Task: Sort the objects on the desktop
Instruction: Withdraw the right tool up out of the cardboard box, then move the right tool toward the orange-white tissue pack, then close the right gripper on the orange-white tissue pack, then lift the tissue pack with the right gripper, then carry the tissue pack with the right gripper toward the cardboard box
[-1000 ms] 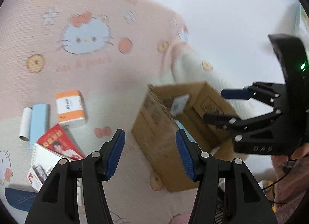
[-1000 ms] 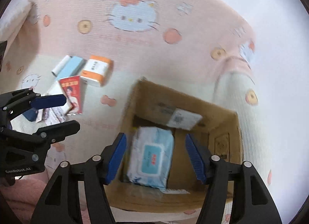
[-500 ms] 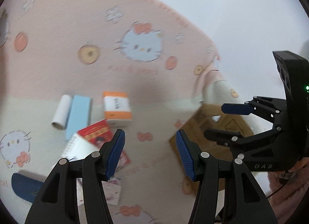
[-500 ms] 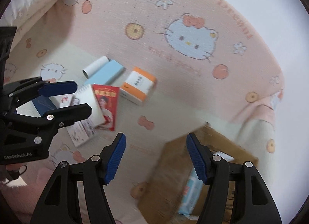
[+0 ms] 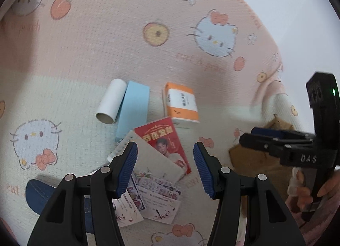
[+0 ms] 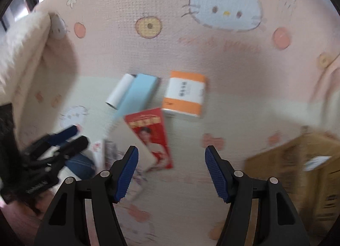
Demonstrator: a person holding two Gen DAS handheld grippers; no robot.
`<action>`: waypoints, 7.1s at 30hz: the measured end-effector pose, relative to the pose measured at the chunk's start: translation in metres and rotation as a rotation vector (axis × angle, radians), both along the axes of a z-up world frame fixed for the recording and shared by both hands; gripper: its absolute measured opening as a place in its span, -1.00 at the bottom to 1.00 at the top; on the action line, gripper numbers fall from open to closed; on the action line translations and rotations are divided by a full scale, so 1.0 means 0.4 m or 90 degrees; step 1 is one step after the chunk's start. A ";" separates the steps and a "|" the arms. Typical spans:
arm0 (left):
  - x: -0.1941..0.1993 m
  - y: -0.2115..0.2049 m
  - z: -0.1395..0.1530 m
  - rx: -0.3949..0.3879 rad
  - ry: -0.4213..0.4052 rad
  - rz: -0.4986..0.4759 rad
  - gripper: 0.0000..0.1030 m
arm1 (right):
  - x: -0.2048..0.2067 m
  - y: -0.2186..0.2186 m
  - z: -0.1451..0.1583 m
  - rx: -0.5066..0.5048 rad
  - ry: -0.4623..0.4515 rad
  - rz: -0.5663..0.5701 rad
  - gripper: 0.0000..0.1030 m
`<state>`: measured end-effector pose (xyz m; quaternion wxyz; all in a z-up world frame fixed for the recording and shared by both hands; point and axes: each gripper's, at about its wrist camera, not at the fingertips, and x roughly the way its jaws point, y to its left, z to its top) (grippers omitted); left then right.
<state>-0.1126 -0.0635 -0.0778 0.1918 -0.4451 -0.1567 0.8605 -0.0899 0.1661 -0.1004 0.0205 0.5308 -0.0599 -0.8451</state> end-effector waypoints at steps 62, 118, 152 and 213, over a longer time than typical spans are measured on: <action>-0.260 0.087 -0.168 0.062 -0.093 0.031 0.02 | -0.105 0.113 -0.300 -0.076 0.061 -0.113 -0.11; -0.077 0.178 -0.053 0.110 -0.022 -0.005 -0.37 | 0.056 0.119 -0.127 -0.154 0.184 -0.204 -0.53; 0.212 0.143 -0.257 0.048 -0.159 -0.005 -0.40 | 0.276 -0.026 -0.324 -0.071 -0.006 -0.013 -0.53; 0.124 0.090 -0.144 0.145 -0.124 0.016 -0.09 | 0.181 -0.045 -0.228 -0.071 0.067 0.037 0.10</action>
